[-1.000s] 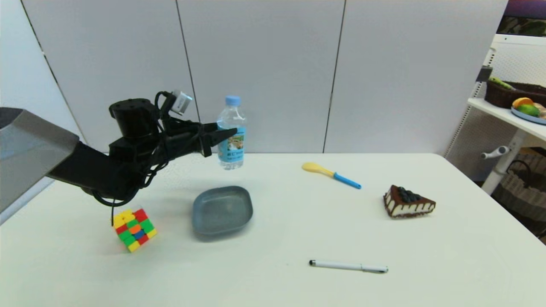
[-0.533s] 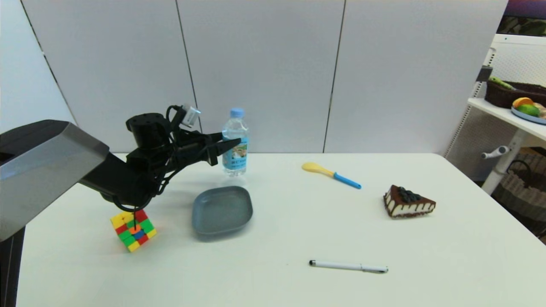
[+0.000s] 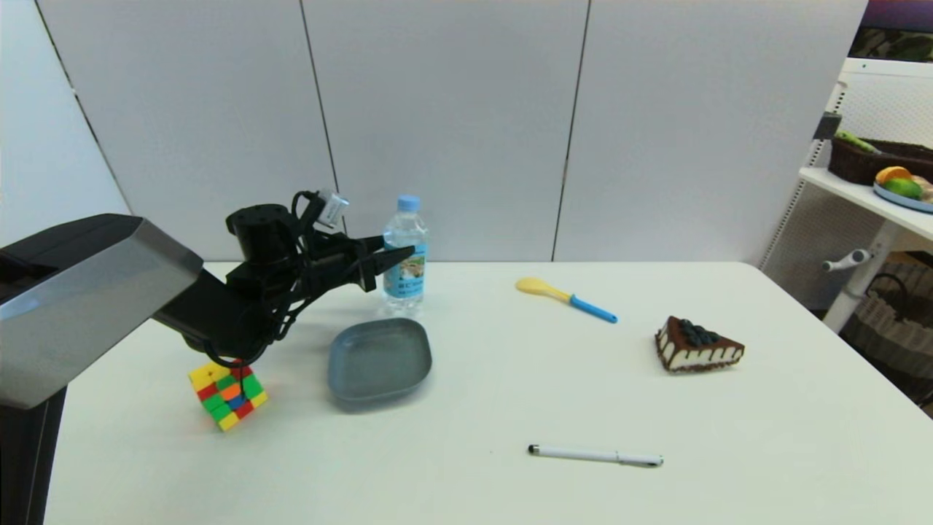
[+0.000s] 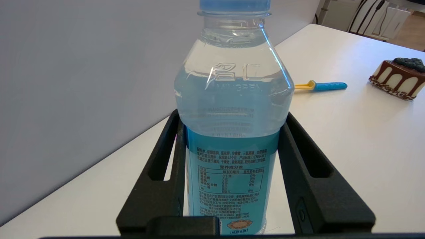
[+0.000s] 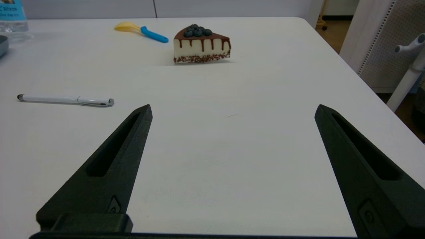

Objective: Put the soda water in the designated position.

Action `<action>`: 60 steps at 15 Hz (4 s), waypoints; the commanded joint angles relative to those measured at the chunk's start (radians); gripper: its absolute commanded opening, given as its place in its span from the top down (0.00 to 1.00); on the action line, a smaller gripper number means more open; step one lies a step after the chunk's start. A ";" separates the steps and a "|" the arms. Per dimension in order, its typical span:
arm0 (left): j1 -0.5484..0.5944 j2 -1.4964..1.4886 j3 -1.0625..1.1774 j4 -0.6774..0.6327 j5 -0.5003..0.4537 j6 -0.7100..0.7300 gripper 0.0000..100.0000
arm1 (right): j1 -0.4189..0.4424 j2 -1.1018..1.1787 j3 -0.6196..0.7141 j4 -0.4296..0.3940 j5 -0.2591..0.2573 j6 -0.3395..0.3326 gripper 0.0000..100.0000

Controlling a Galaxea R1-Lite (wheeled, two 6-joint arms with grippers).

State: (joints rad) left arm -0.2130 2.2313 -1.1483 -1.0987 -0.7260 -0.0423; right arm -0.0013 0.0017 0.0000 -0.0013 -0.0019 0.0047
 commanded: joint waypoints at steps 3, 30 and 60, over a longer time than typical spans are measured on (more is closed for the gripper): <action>0.000 0.013 -0.001 -0.015 -0.003 -0.002 1.00 | 0.000 0.001 0.000 0.000 0.000 0.000 0.00; 0.083 -0.929 -0.139 1.067 0.741 0.222 0.00 | 0.001 0.001 0.000 0.000 0.000 0.000 0.00; 0.213 -2.230 1.147 1.102 0.654 0.162 0.00 | 0.001 0.001 0.000 0.000 0.000 0.000 0.00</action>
State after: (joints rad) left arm 0.0004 0.0019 -0.0019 0.0028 -0.0721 0.1268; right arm -0.0004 0.0017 0.0000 -0.0017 -0.0019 0.0047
